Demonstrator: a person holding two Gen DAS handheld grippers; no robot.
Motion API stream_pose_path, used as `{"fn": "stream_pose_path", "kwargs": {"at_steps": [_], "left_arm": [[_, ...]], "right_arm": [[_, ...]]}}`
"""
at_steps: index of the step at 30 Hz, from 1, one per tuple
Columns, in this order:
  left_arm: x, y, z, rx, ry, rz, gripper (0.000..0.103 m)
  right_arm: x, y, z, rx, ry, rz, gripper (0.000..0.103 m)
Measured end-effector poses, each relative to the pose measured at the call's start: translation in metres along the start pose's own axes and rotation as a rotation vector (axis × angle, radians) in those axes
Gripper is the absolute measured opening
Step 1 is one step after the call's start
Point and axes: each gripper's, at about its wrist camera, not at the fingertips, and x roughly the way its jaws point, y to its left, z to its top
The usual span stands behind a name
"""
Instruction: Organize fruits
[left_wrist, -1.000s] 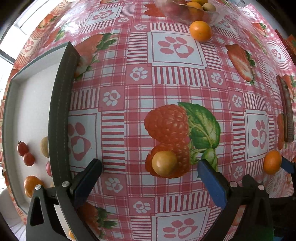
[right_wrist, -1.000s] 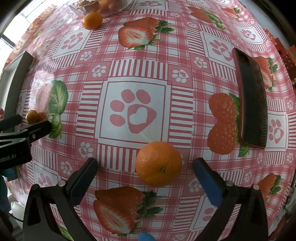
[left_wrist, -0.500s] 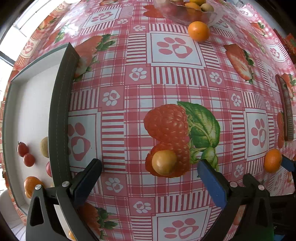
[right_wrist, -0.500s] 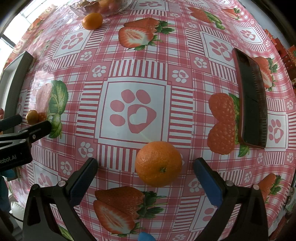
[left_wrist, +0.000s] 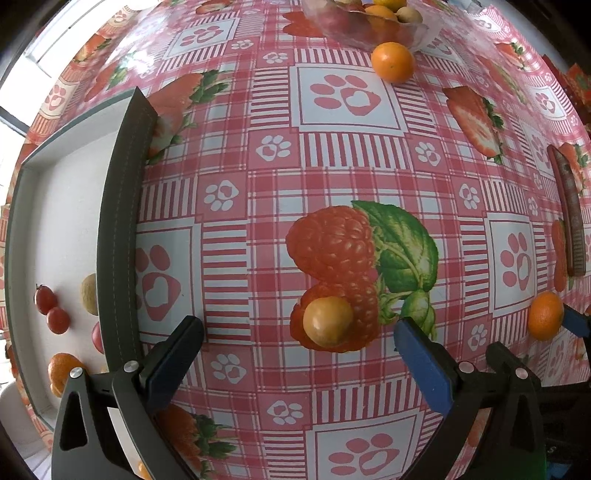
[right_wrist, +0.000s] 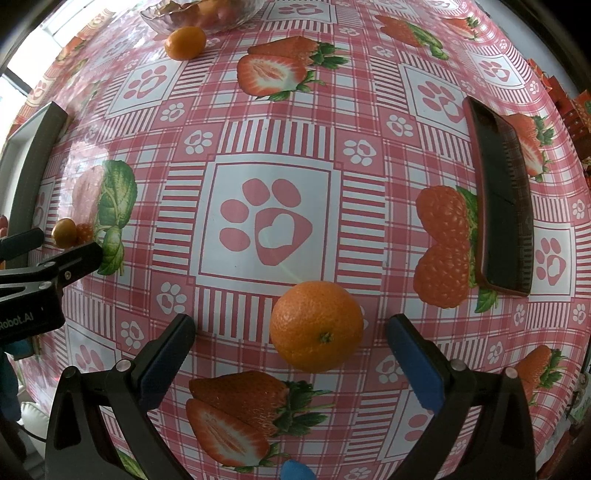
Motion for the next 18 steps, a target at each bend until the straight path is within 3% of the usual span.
{"fn": "stream_pose_path", "kwargs": {"at_steps": [9, 18], "left_arm": [[-0.001, -0.001, -0.007, 0.057, -0.015, -0.005, 0.103], [0.004, 0.003, -0.013, 0.045, 0.102, -0.003, 0.103]], "right_arm": [[0.0, 0.001, 0.0, -0.01, 0.004, 0.002, 0.103], [0.002, 0.002, 0.002, -0.015, 0.025, 0.004, 0.103]]}}
